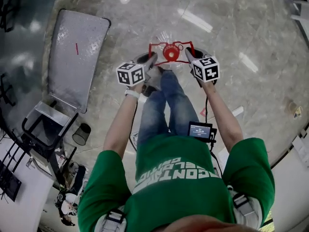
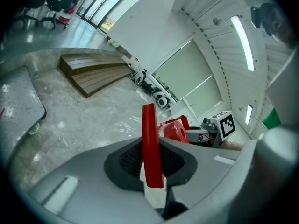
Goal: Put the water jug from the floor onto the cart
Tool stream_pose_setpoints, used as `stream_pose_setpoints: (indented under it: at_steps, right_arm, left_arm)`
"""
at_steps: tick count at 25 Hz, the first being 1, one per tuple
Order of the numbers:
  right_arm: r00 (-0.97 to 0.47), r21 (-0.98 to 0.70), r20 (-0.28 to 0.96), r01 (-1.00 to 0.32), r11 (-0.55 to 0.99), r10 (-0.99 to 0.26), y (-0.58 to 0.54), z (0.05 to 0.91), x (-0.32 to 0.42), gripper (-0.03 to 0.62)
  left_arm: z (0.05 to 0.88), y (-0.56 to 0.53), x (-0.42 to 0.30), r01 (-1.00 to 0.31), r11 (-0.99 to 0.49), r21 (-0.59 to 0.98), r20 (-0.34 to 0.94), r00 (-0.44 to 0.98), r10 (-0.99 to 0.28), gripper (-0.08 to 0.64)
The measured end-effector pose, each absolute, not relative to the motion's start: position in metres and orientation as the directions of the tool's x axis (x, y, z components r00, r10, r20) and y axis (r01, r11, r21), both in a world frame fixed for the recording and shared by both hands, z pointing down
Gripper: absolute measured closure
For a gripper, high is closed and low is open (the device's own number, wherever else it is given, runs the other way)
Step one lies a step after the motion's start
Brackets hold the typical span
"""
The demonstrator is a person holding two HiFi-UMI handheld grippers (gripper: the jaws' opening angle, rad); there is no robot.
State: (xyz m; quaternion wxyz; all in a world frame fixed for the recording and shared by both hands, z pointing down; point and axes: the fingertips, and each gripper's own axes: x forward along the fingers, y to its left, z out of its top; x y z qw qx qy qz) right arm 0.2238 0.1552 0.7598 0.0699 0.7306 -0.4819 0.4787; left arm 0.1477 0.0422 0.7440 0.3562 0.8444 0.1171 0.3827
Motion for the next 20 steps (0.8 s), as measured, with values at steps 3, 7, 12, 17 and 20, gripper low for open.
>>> stream_pose_setpoints:
  at_steps: [3, 7, 12, 17, 20]
  right_arm:
    - [0.071, -0.338, 0.746, -0.817, -0.468, -0.662, 0.137, 0.696, 0.222, 0.586]
    - [0.052, -0.298, 0.722, -0.877, -0.378, -0.69, 0.115, 0.619, 0.218, 0.586]
    - [0.002, -0.253, 0.712, -0.932, -0.26, -0.702, 0.089, 0.542, 0.207, 0.584]
    - [-0.051, -0.22, 0.693, -0.965, -0.143, -0.719, 0.042, 0.491, 0.191, 0.586]
    - [-0.092, -0.207, 0.675, -0.976, -0.069, -0.732, 0.011, 0.474, 0.179, 0.586]
  left_arm:
    - [0.68, 0.029, 0.141, -0.068, -0.722, 0.689, 0.525, 0.734, 0.431, 0.488]
    - [0.604, 0.014, 0.126, -0.083, -0.725, 0.684, 0.479, 0.8, 0.361, 0.488]
    - [0.522, 0.001, 0.104, -0.085, -0.72, 0.689, 0.39, 0.88, 0.27, 0.485]
    - [0.473, -0.031, 0.076, -0.111, -0.707, 0.699, 0.317, 0.934, 0.166, 0.484]
    - [0.457, -0.052, 0.061, -0.133, -0.705, 0.697, 0.29, 0.951, 0.107, 0.483]
